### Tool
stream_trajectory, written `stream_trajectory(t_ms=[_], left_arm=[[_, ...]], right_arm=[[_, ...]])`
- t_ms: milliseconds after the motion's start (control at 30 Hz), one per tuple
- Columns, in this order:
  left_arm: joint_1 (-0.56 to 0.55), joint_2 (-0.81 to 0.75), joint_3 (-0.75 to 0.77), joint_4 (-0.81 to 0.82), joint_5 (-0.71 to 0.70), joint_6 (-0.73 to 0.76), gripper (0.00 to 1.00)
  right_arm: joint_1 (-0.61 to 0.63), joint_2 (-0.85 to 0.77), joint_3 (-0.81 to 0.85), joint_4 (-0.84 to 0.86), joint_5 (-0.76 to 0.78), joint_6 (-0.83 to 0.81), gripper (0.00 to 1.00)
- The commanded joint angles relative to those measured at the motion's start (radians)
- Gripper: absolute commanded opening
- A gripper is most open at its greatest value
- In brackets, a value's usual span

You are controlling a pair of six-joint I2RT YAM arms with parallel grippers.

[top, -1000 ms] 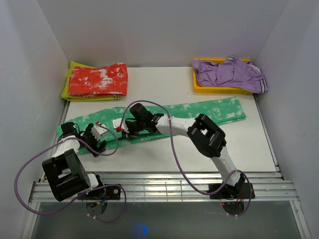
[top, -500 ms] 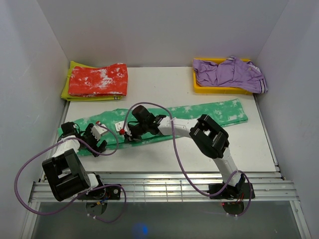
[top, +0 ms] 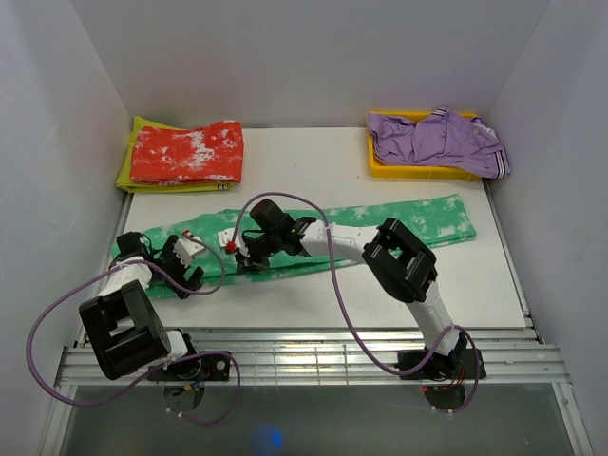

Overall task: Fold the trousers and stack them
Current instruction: Fold the trousers

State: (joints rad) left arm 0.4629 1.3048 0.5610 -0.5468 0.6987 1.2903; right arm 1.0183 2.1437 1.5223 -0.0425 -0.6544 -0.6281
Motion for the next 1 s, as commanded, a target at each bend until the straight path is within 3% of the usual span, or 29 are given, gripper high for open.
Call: stream_trajectory(t_ms=[0,233,367,600,967], left_arm=[[0.006,-0.022,0.011,0.002,-0.036,0.056,0.98],[0.014,-0.090,0.207,-0.267,0.116,0.009,0.98],[0.042,-0.137,0.299,-0.324,0.137,-0.068,0.98],[0.195,0.029,0.433,-0.567,0.090,0.144,0.98],[0.352,0.270,0.553,-0.545,-0.169,0.415,0.85]], right_arm=[[-0.009,-0.030,0.100,-0.068,-0.048,0.083,0.08],[-0.018,0.008,0.134,-0.088,-0.028,0.087,0.08],[-0.041,0.016,0.128,-0.088,-0.030,0.091,0.08],[-0.070,0.031,0.142,-0.102,-0.042,0.094,0.08],[-0.075,0.059,0.167,-0.140,-0.053,0.082,0.08]])
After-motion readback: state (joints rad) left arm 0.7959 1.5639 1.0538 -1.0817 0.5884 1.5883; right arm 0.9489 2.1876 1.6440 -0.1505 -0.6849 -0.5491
